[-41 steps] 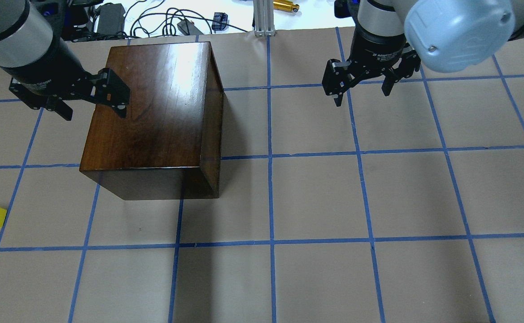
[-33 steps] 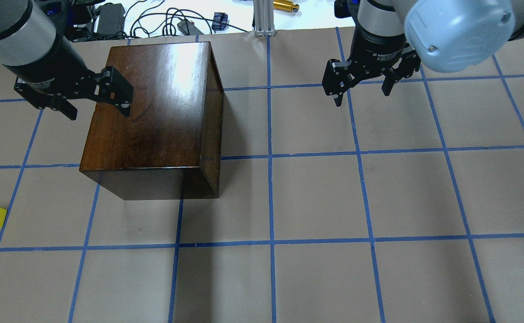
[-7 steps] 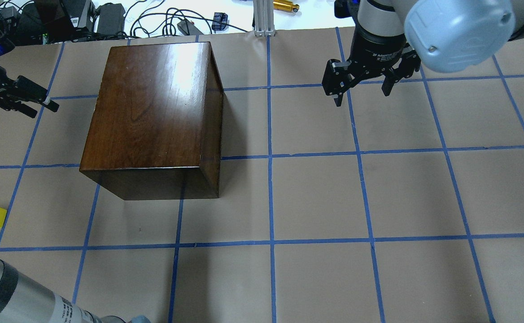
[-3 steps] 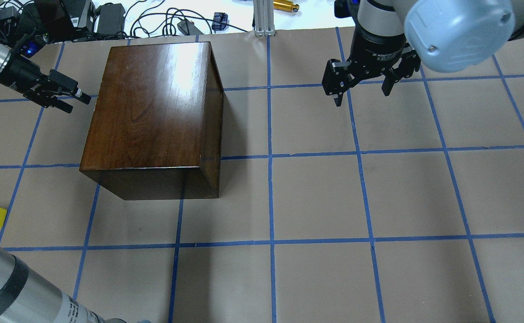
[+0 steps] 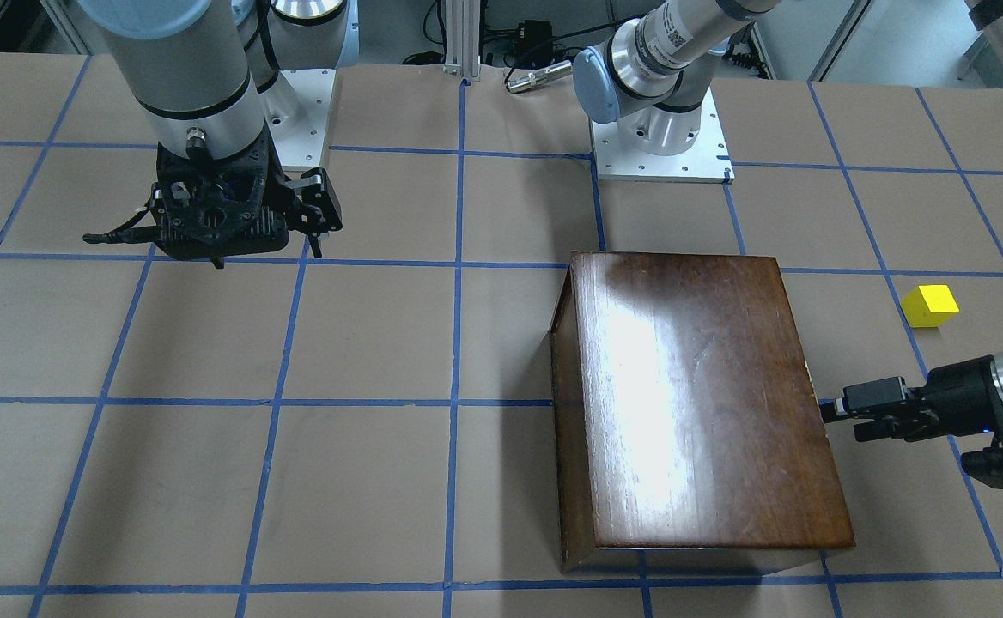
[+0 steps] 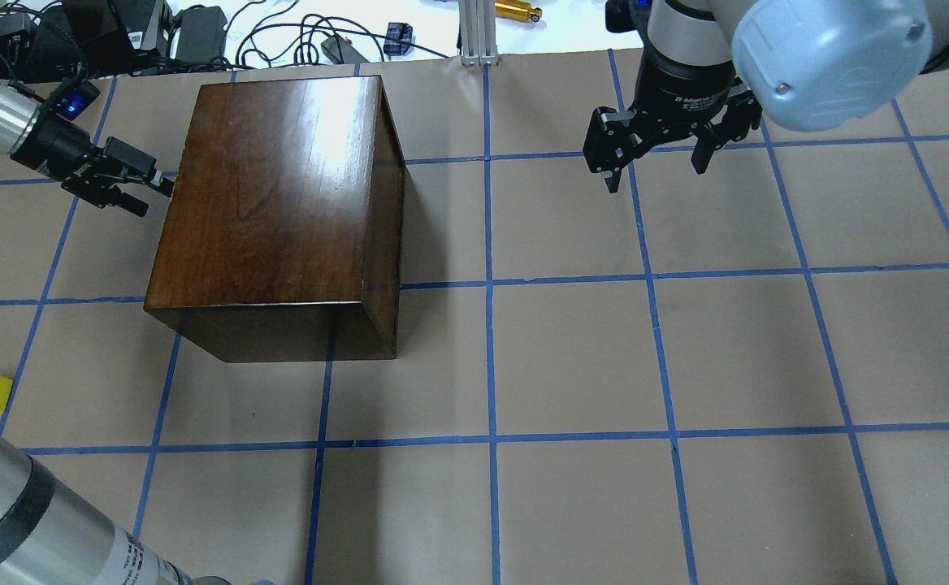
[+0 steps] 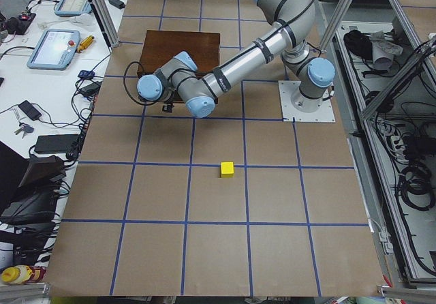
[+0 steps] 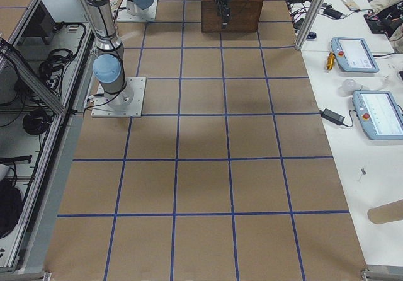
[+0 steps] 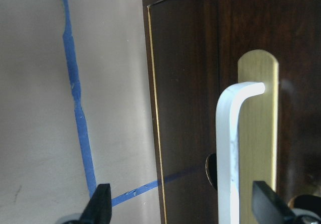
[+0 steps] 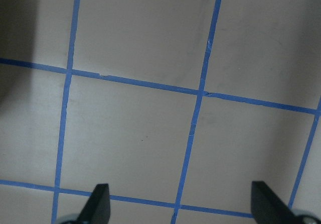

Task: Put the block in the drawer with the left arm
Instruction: 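Pull the drawer outward from the cabinet with the left gripper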

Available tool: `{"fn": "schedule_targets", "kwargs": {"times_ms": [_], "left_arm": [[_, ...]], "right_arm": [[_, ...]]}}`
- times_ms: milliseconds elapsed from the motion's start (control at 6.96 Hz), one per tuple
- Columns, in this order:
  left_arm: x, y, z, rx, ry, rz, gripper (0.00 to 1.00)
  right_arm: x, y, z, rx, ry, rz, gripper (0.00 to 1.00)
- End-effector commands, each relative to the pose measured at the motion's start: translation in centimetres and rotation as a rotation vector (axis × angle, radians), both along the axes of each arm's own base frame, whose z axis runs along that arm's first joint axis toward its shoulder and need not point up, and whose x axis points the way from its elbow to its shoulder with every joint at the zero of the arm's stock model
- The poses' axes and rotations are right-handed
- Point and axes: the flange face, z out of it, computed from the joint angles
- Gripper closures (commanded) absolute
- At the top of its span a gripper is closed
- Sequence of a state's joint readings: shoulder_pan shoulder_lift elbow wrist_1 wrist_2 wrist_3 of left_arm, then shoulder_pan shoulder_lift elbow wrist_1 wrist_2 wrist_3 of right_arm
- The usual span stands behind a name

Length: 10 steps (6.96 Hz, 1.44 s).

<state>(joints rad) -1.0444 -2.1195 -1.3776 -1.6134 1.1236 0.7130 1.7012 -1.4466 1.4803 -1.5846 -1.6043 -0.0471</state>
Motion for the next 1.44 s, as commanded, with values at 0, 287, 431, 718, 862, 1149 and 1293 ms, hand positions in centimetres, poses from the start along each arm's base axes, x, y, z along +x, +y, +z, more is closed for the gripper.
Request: {"fn": "schedule_targets", "kwargs": {"times_ms": [0, 287, 431, 718, 862, 1149, 1293], "left_arm": [[-1.0, -0.2, -0.9, 0.017, 0.008, -0.014, 0.0], [-0.6, -0.1, -1.7, 0.042, -0.033, -0.034, 0.0], [-0.2, 0.0, -2.5, 0.063, -0.062, -0.051, 0.0], [0.2, -0.1, -2.3, 0.059, -0.072, -0.057, 0.0], [1.0, 0.0, -1.8, 0.059, -0.09, -0.055, 0.0], [2.9, 0.7, -1.4, 0.061, -0.089, -0.027, 0.0], [3.8, 1.1, -1.2, 0.06, -0.089, -0.014, 0.0]], "right_arm": [[0.0, 0.0, 0.0, 0.0, 0.0, 0.001, 0.0], [0.0, 0.0, 0.0, 0.0, -0.001, 0.0, 0.0], [0.0, 0.0, 0.0, 0.0, -0.001, -0.001, 0.0], [0.0, 0.0, 0.0, 0.0, 0.0, 0.001, 0.0], [0.0, 0.0, 0.0, 0.0, 0.0, 0.001, 0.0], [0.0, 0.0, 0.0, 0.0, 0.0, 0.001, 0.0], [0.0, 0.0, 0.0, 0.0, 0.0, 0.001, 0.0]]}}
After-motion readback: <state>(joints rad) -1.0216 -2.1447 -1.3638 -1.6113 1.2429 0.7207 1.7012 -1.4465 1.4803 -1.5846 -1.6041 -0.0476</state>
